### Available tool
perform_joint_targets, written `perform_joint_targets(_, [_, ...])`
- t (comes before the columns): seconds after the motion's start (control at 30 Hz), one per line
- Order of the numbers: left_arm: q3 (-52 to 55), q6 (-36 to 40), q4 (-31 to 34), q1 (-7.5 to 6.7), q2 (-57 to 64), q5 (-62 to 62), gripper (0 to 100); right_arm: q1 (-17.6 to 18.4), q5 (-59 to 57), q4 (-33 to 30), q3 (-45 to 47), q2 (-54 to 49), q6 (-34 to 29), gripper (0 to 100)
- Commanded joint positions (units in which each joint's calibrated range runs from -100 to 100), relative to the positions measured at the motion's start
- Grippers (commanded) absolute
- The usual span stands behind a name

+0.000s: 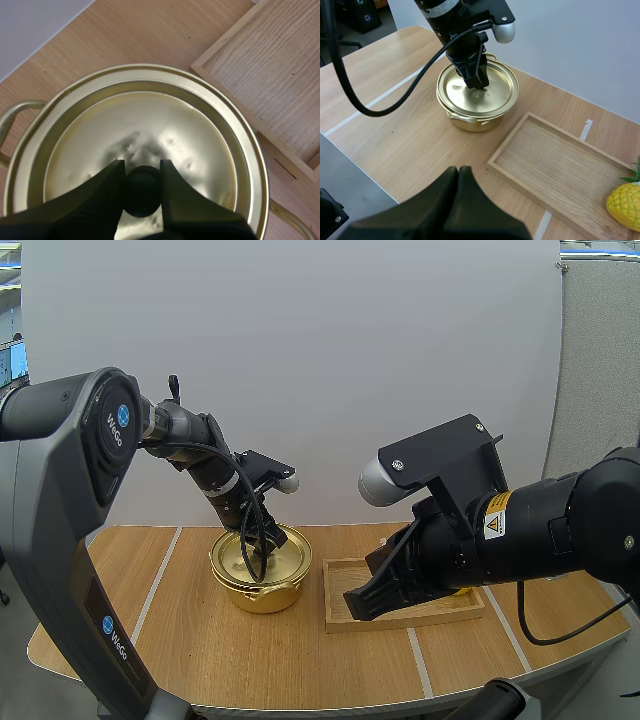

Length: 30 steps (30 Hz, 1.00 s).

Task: Open the pot, put the grape inside, and close it

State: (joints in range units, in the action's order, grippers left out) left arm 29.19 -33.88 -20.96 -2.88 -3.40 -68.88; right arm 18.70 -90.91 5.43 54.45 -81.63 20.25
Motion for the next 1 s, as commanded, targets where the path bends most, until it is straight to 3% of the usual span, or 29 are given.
perform_joint_targets(0.0, [0.94, -0.57, -0.27, -0.04, -0.85, -3.14, 5, -0.18, -0.17, -0.28, 0.09, -0.43, -0.21, 0])
perform_joint_targets(0.07, [0.94, -0.57, -0.72, -0.04, -0.85, -4.07, 20, -0.18, -0.17, -0.28, 0.09, -0.43, -0.21, 0])
perform_joint_targets(0.13, [0.94, -0.57, -1.12, -0.04, -0.85, -5.38, 41, -0.18, -0.17, -0.28, 0.09, -0.43, -0.21, 0])
perform_joint_targets(0.23, [0.94, -0.57, -1.12, -0.04, -0.23, -6.26, 89, -0.18, -0.17, -0.28, 0.09, -0.43, -0.21, 0])
perform_joint_targets(0.3, [0.94, -0.57, -1.42, -0.04, 1.05, -6.39, 100, -0.18, -0.17, -0.28, 0.09, -0.43, -0.21, 0])
perform_joint_targets(0.6, [-2.83, 0.26, -2.36, -0.04, 13.73, -12.92, 100, -0.18, -0.17, -0.59, 0.09, -0.43, -0.21, 0])
perform_joint_targets(0.97, [-11.86, 4.65, -2.24, -0.04, 42.24, -25.09, 100, -1.84, 0.25, -1.1, 0.09, -0.89, -0.21, 0])
